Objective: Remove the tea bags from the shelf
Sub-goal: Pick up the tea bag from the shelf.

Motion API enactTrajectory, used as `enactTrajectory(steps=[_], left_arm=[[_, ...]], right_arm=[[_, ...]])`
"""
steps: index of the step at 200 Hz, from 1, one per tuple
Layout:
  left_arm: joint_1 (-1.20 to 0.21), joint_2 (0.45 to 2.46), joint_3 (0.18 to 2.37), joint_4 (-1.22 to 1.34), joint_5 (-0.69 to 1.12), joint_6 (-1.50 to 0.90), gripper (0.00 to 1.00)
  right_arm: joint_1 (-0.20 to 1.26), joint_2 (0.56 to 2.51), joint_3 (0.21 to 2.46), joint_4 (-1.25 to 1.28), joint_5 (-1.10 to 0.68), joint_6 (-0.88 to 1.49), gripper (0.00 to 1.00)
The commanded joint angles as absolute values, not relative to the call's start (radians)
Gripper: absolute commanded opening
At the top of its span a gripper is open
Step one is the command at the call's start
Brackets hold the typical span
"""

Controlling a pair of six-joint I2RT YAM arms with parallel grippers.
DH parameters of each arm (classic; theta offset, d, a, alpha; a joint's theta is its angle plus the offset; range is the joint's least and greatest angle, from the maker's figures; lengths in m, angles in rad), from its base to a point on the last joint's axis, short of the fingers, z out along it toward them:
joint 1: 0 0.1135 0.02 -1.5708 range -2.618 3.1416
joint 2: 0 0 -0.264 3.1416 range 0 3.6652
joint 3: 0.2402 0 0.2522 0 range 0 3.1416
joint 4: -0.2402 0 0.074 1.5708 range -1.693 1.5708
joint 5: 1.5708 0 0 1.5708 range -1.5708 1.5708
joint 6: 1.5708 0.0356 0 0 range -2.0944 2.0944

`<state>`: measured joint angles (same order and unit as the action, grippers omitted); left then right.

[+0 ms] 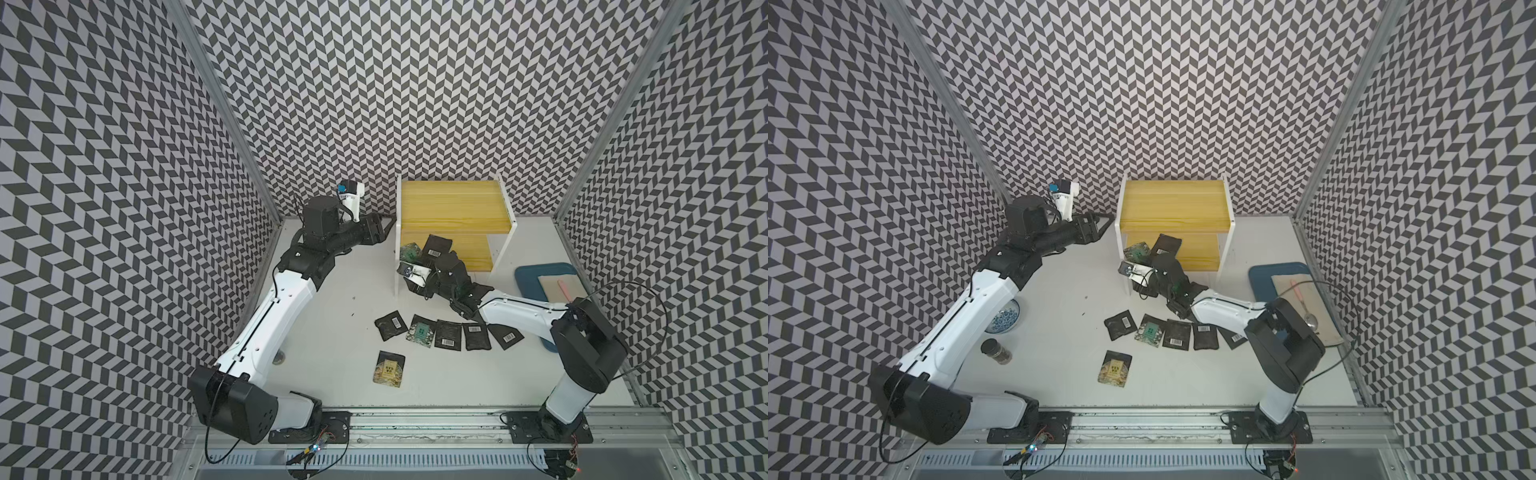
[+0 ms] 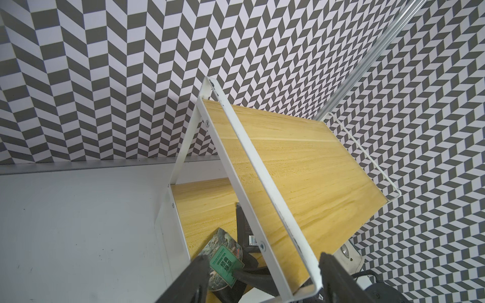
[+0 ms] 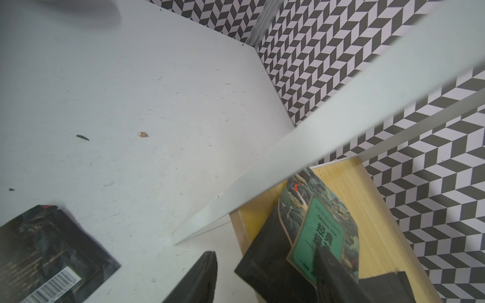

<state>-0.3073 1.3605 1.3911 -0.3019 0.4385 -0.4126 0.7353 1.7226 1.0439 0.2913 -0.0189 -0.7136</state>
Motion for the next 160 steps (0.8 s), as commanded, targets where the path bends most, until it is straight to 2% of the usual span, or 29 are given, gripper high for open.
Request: enactTrajectory(steps=[1, 46, 80, 111, 160], left_arm=[[-0.301, 1.363, 1.397, -0.295, 0.431, -0.405, 0.69], [-0.299, 1.362, 1.39, -0.29, 0.434, -0.411, 0.69], [-0.298, 1.356, 1.384, -0.288, 0.435, -0.413, 0.69], [-0.297, 1.353, 1.374, -0.284, 0.436, -0.416, 0.69], [-0.298, 1.346, 1.373, -0.282, 0.439, -0.419, 0.69]], right_arm=[[0.736, 1.716, 1.022, 0.304, -0.019, -0.69, 0.58], [0.739, 1.711, 0.996, 0.308, 0.008, -0.678, 0.4], [0.744, 1.687, 0.977, 0.316, 0.019, -0.664, 0.33], [0.747, 1.667, 0.973, 0.308, 0.035, -0.667, 0.18], [0.755, 1.634, 0.963, 0.299, 0.05, -0.671, 0.07]])
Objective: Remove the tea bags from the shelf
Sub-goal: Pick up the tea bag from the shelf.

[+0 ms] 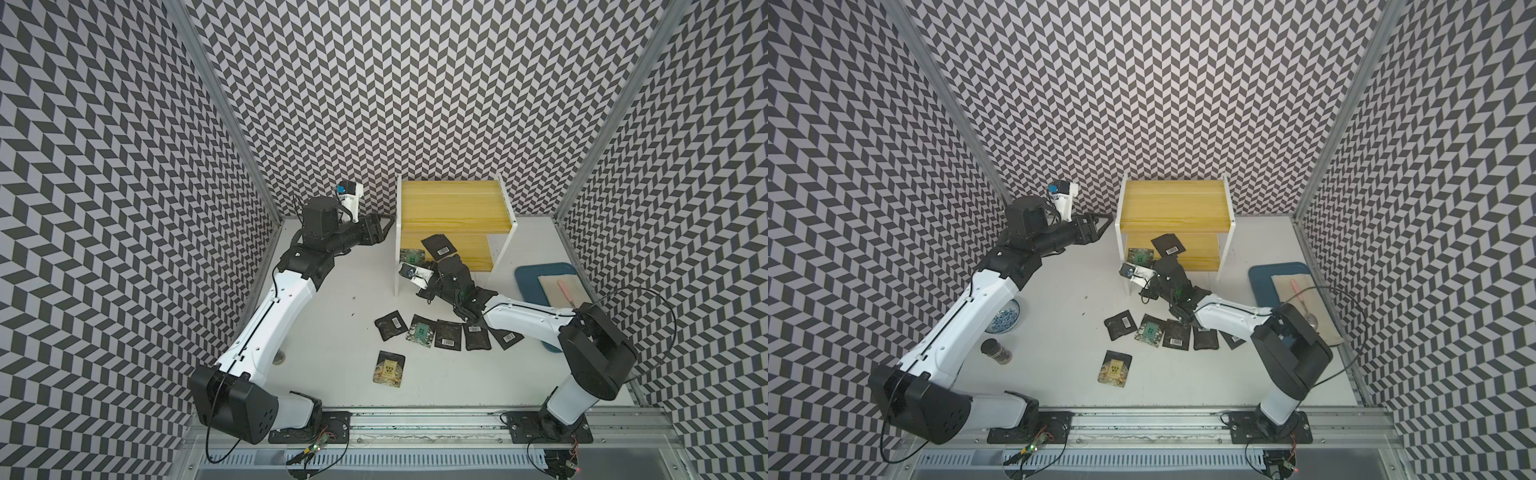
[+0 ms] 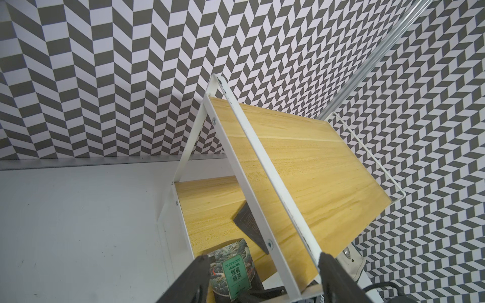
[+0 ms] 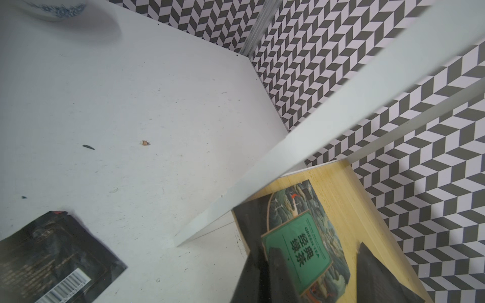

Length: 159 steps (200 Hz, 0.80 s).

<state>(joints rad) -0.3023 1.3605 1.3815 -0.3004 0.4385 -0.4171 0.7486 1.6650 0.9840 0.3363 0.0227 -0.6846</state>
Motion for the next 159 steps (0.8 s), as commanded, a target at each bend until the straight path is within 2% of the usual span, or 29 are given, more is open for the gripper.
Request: enactTrajectory(steps=[1, 48, 118, 159], left_arm=[[-0.298, 1.346, 1.373, -0.282, 0.439, -0.419, 0.69], [-0.296, 1.334, 1.361, -0.282, 0.434, -0.42, 0.69], [-0.295, 1.315, 1.353, -0.284, 0.43, -0.422, 0.69], [-0.291, 1.298, 1.339, -0.284, 0.43, -0.423, 0.69]], right_arm=[[0.755, 1.634, 0.962, 0.298, 0.051, -0.672, 0.07], [0.776, 1.567, 0.935, 0.31, 0.09, -0.675, 0.0], [0.838, 1.412, 0.857, 0.331, 0.173, -0.678, 0.0], [0.845, 1.307, 0.821, 0.311, 0.159, -0.647, 0.0]])
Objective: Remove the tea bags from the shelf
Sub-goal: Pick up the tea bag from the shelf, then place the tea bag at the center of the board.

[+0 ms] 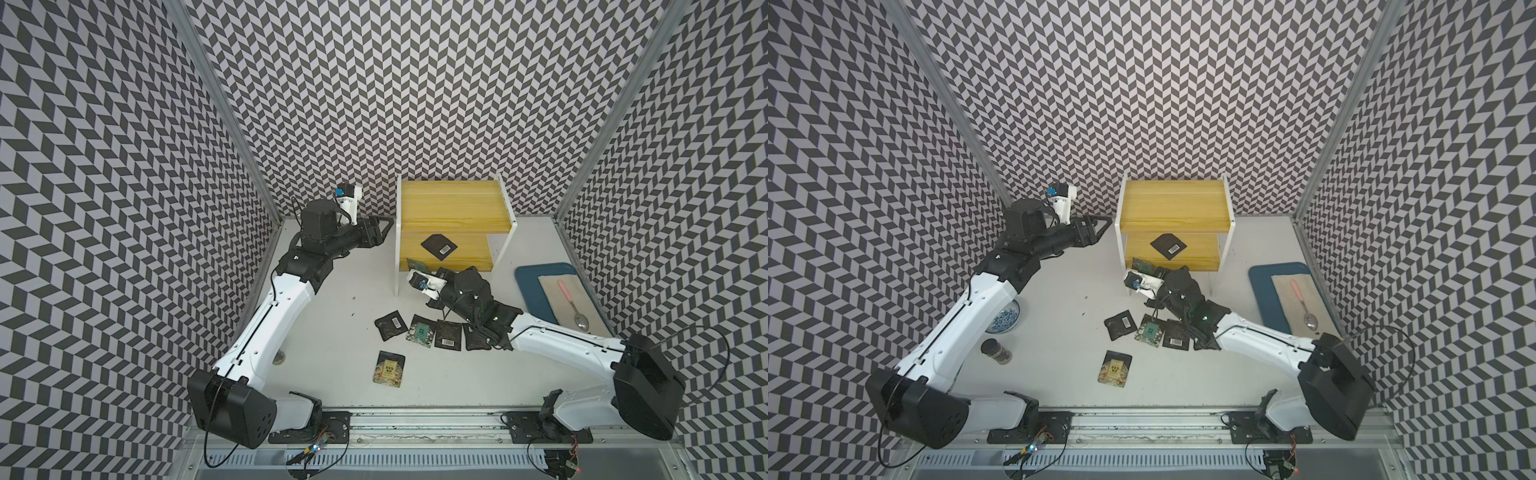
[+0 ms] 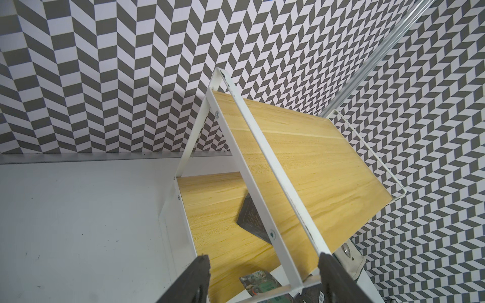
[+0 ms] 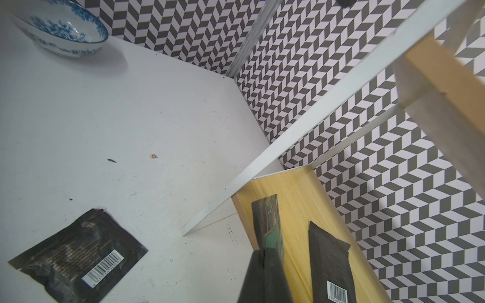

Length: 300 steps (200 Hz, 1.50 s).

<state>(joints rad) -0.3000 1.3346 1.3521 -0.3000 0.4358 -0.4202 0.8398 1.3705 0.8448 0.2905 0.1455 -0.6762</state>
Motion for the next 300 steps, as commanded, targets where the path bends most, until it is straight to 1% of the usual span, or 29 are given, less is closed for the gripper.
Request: enactTrajectory(steps=[1, 39, 77, 140, 193, 256, 278, 300], left_arm=[[-0.291, 1.297, 1.339, -0.284, 0.43, -0.423, 0.69], [-0.291, 1.275, 1.314, -0.279, 0.442, -0.434, 0.69], [-0.291, 1.246, 1.288, -0.284, 0.444, -0.436, 0.69], [-0.291, 1.223, 1.251, -0.287, 0.445, -0.442, 0.69], [-0.291, 1.212, 1.214, -0.285, 0.448, -0.44, 0.69], [-0.291, 1.21, 1.193, -0.278, 0.45, -0.445, 0.69], [-0.291, 1.21, 1.183, -0.275, 0.452, -0.449, 0.69], [-0.291, 1.206, 1.177, -0.273, 0.448, -0.45, 0.69]], right_arm=[[0.845, 1.306, 0.821, 0.31, 0.158, -0.646, 0.0], [0.854, 1.232, 0.812, 0.254, 0.143, -0.607, 0.0], [0.866, 1.12, 0.789, 0.215, 0.062, -0.533, 0.0], [0.868, 1.021, 0.827, -0.002, -0.084, -0.287, 0.0], [0.868, 0.956, 0.756, -0.081, -0.191, -0.127, 0.0], [0.867, 1.0, 0.643, -0.071, -0.333, 0.031, 0.0], [0.867, 1.065, 0.628, -0.05, -0.393, 0.081, 0.0], [0.858, 1.159, 0.684, -0.129, -0.433, 0.095, 0.0]])
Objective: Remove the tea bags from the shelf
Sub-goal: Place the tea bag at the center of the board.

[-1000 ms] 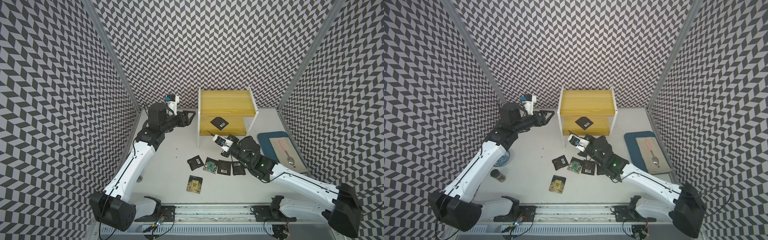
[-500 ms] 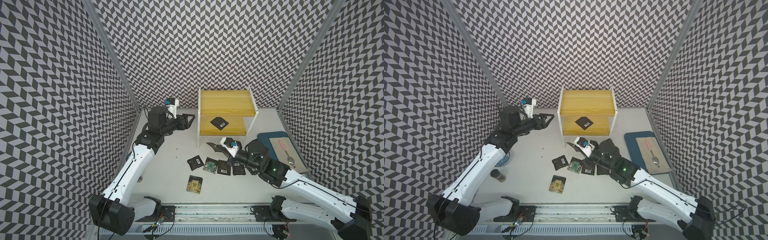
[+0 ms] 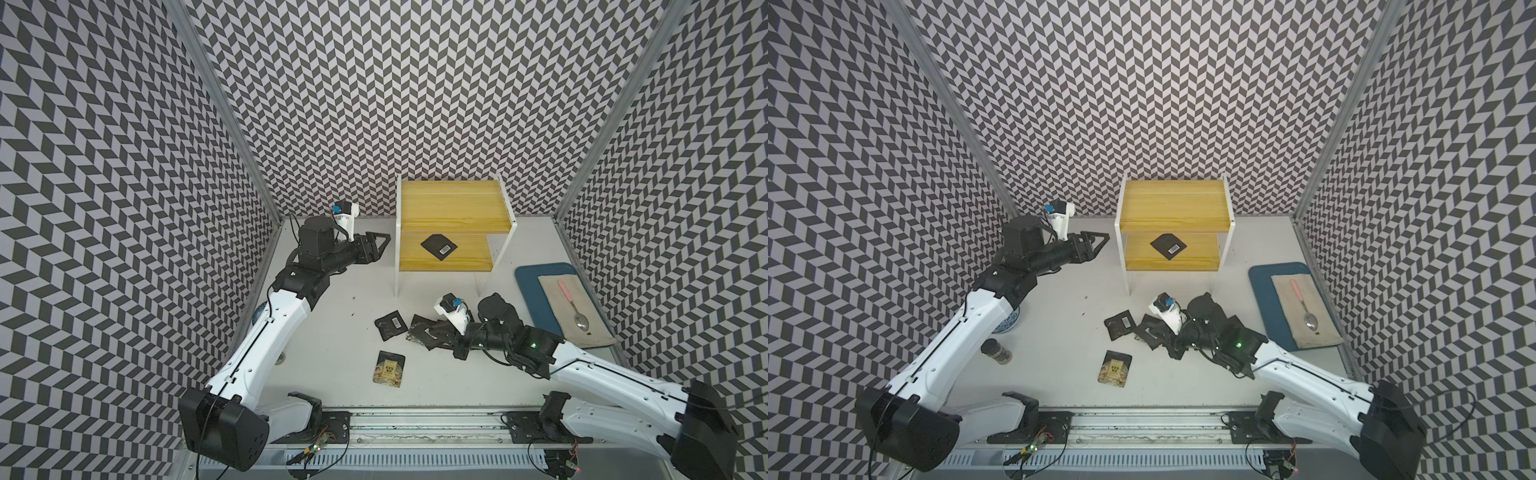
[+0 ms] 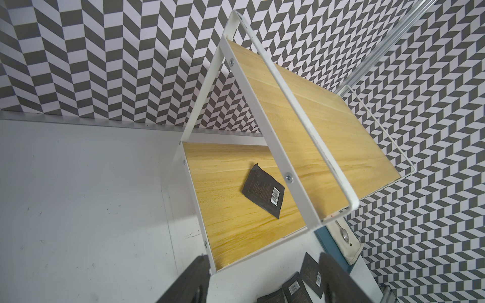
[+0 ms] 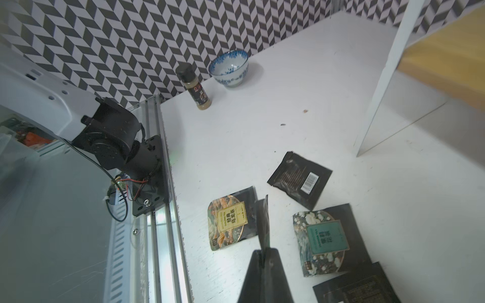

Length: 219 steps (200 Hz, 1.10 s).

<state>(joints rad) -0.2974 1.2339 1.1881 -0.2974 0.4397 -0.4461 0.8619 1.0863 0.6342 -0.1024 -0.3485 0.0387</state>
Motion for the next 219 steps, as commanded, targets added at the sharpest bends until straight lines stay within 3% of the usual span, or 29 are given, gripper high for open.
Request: enactTrajectory(steps=[1, 121, 169, 219], left_arm=[[-0.291, 1.206, 1.177, -0.273, 0.447, -0.449, 0.69], [-0.291, 1.197, 1.16, -0.278, 0.435, -0.444, 0.69], [-0.291, 1.202, 1.161, -0.279, 0.433, -0.443, 0.69], [-0.291, 1.209, 1.17, -0.285, 0.425, -0.433, 0.69]], right_arm=[[0.858, 1.164, 0.686, -0.133, -0.438, 0.093, 0.0], [0.763, 1.506, 0.801, -0.281, -0.719, 0.022, 0.0], [0.76, 1.608, 0.828, -0.303, -0.695, 0.004, 0.0], [0.731, 1.614, 0.837, -0.275, -0.658, -0.002, 0.13]])
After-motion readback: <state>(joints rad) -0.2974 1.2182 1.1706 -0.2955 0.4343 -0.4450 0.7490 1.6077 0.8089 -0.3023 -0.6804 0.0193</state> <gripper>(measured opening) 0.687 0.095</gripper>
